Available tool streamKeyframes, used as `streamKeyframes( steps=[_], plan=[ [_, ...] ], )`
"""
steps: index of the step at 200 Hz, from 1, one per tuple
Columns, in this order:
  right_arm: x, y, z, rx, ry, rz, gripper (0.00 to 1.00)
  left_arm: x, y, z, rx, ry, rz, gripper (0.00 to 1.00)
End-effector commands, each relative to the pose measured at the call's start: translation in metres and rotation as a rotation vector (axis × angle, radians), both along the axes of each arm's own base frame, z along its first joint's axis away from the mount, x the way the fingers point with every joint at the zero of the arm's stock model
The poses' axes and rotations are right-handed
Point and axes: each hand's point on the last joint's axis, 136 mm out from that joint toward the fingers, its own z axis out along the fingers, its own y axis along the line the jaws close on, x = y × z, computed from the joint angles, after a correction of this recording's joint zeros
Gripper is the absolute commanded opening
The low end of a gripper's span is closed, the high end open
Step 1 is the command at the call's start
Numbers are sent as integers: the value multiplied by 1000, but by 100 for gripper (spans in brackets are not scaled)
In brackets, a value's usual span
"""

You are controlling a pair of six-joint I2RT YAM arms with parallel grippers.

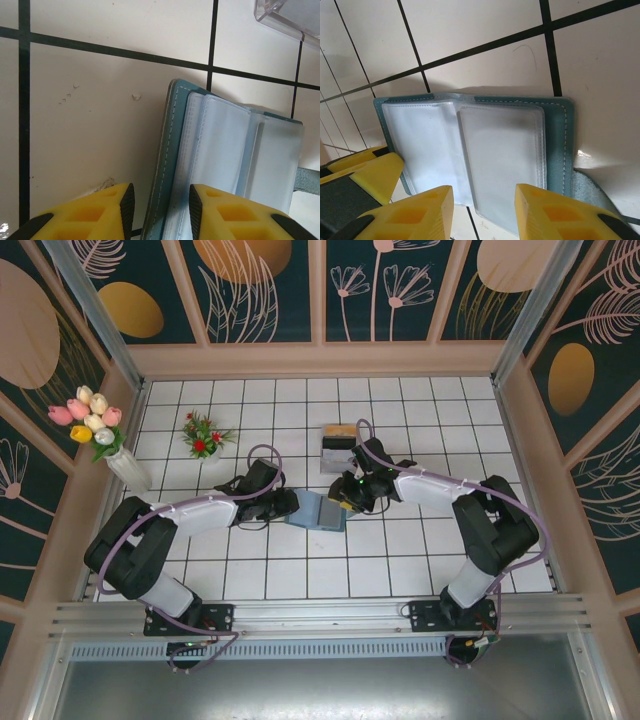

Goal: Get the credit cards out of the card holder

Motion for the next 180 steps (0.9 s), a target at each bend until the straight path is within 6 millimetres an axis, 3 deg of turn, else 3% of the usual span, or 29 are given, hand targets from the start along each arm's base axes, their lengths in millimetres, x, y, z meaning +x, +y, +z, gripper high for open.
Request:
streamKeyframes(
  steps=[1,82,180],
  plan=[
    [-4,1,-7,-14,13,20,39,-1,-3,-2,-7,-1,-18,37],
    [-6,-8,-28,-90,37,17,41,0,-4,1,-8,-6,-18,37],
    [-6,3,-21,-36,25,47,37,0,-3,1,-8,-6,-18,37]
  ],
)
